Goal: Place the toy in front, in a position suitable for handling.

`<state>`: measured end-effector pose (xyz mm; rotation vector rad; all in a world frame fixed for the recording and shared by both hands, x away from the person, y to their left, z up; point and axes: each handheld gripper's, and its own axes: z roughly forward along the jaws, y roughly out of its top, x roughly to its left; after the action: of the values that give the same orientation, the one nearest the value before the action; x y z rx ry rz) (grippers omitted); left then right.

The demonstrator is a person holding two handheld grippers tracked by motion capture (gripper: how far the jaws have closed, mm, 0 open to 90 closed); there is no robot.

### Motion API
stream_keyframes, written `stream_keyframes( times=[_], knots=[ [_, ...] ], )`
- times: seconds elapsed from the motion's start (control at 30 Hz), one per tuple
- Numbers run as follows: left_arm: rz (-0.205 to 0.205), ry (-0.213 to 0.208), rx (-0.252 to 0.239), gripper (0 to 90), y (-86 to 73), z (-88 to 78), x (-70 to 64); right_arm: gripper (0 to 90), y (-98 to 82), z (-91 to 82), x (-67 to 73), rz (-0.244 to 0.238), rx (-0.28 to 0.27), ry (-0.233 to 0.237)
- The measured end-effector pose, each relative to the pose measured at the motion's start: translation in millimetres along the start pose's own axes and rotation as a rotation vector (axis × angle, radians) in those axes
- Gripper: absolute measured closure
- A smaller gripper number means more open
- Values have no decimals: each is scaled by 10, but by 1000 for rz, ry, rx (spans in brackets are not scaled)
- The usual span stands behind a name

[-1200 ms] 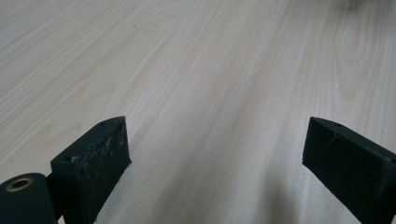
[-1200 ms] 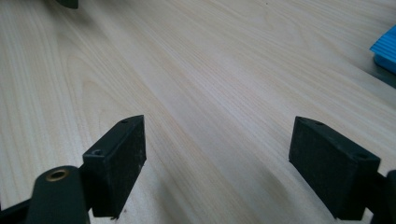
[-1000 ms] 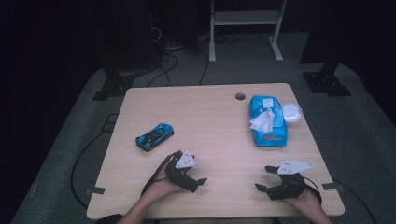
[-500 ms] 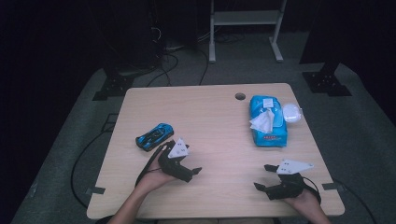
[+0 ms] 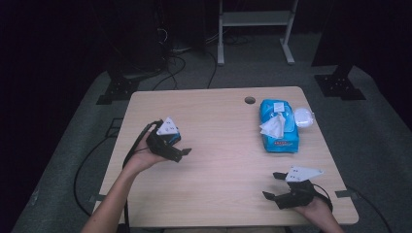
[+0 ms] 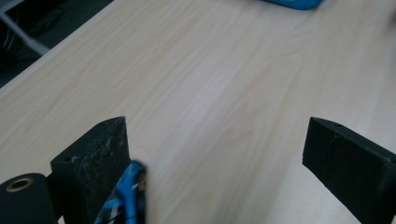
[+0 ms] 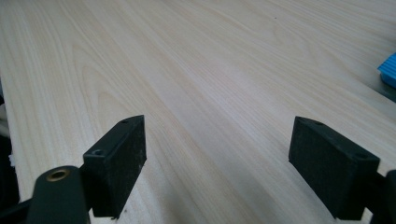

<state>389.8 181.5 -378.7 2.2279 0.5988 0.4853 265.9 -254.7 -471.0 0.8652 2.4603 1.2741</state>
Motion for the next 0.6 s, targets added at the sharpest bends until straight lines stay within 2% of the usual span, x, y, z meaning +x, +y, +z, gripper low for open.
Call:
stream_keyframes(
  times=[0.07, 0.2, 0.27, 0.33, 0.4, 0.43, 0.5, 0.57, 0.6],
  knots=[
    [-39, 2, 3, 67, -33, -25, 134, 183, 1, 8, 5, -1, 2, 5],
    [-78, 32, 17, 67, -102, -71, 329, 183, -2, 38, -6, 9, 15, 10],
    [-106, 44, -4, 67, -133, -85, 401, 183, -5, 45, -1, 8, 18, 13],
    [-110, 51, 41, 67, -148, -74, 470, 183, -7, 58, 18, 8, 25, 17],
    [-111, 88, 75, 67, -165, -46, 521, 183, -6, 60, 22, 8, 25, 18],
    [-116, 84, 77, 67, -180, -27, 544, 183, -5, 60, 24, 7, 23, 19],
    [-138, 80, 118, 67, -221, 38, 600, 183, -4, 64, 21, 9, 24, 21],
    [-132, 76, 192, 67, -284, 150, 678, 183, -7, 66, 17, 12, 30, 23],
    [-130, 70, 205, 67, -302, 185, 692, 183, -10, 65, 18, 11, 30, 24]
  ],
)
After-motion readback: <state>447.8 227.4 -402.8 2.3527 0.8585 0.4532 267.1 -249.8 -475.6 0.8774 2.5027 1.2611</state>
